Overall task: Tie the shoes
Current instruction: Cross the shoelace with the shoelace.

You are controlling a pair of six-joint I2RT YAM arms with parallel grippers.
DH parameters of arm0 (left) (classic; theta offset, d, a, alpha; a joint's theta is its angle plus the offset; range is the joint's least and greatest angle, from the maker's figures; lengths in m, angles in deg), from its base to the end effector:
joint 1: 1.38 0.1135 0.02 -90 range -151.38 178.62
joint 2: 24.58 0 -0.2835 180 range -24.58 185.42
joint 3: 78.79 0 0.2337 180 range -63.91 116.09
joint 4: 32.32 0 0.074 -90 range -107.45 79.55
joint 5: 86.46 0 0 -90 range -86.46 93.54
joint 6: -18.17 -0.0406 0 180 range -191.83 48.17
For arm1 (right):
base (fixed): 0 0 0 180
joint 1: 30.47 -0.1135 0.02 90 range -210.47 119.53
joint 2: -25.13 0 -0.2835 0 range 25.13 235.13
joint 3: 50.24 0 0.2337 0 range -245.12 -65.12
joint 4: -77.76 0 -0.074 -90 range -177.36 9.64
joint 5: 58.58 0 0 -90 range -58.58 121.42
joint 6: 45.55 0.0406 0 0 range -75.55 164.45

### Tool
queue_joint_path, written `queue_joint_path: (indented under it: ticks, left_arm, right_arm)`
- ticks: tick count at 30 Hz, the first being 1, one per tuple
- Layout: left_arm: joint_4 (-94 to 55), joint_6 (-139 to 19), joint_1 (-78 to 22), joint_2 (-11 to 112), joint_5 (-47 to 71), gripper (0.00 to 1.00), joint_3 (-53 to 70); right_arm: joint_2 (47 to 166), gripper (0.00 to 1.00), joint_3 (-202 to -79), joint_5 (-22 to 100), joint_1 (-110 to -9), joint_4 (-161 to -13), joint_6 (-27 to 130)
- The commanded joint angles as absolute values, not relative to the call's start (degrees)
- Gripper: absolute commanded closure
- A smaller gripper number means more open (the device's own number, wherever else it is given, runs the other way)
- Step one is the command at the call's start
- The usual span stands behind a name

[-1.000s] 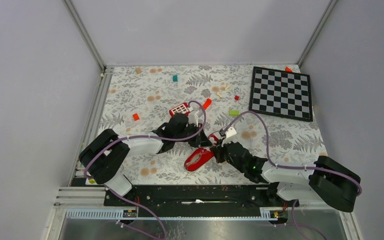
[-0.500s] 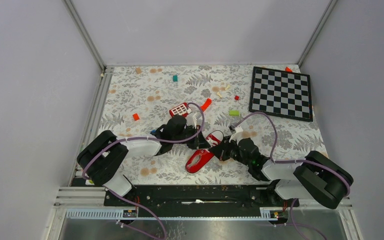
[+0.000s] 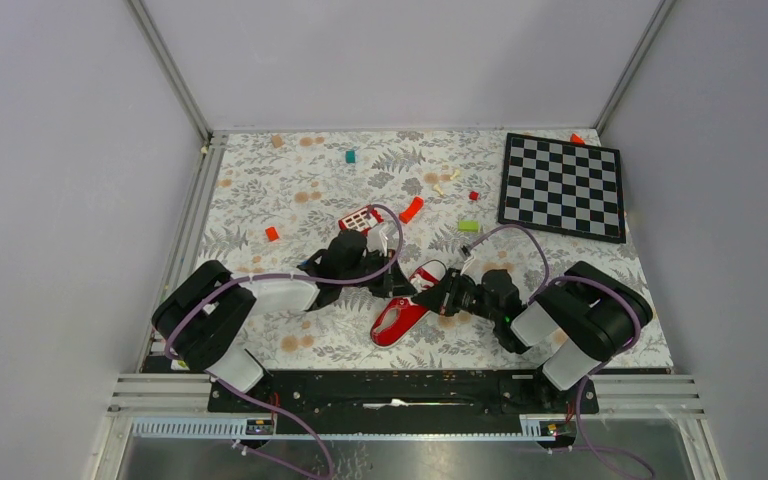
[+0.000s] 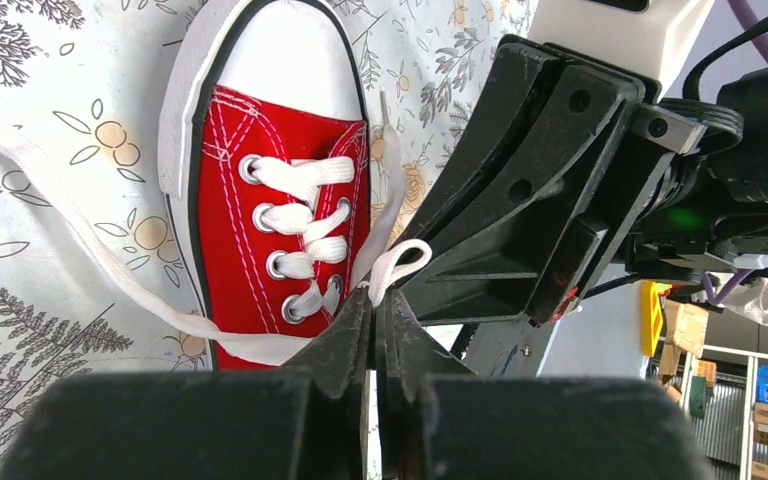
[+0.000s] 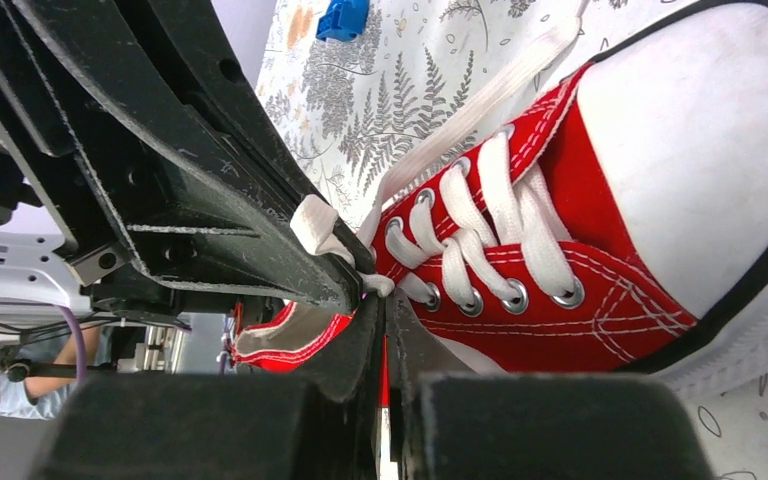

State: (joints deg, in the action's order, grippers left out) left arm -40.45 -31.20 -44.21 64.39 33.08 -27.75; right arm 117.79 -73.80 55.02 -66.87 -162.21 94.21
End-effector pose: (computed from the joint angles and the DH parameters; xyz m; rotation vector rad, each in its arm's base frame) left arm 0.2021 -0.2146 0.1990 0.3990 2.3125 -1.3515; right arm 0.1725 0.1474 0.1607 -0.1163 1.9498 1.4127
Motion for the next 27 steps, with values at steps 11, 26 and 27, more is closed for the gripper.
queue_joint_path:
  ticks: [11,26,27]
  left_arm:
    - [-44.0,-30.8,-42.9,64.0,37.2,1.00,-28.5]
    - [-44.3,-31.0,-42.5,65.3,37.6,1.00,-27.6]
    - [-44.4,-31.0,-42.5,65.3,37.6,1.00,-27.7]
  right_arm:
    - [114.5,1.00,-74.3,53.6,-65.8,-171.2,92.3]
    - [103.5,1.00,-79.3,57.7,-65.9,-150.8,83.2]
    - [104.2,1.00,-79.3,58.6,-65.9,-152.1,84.2]
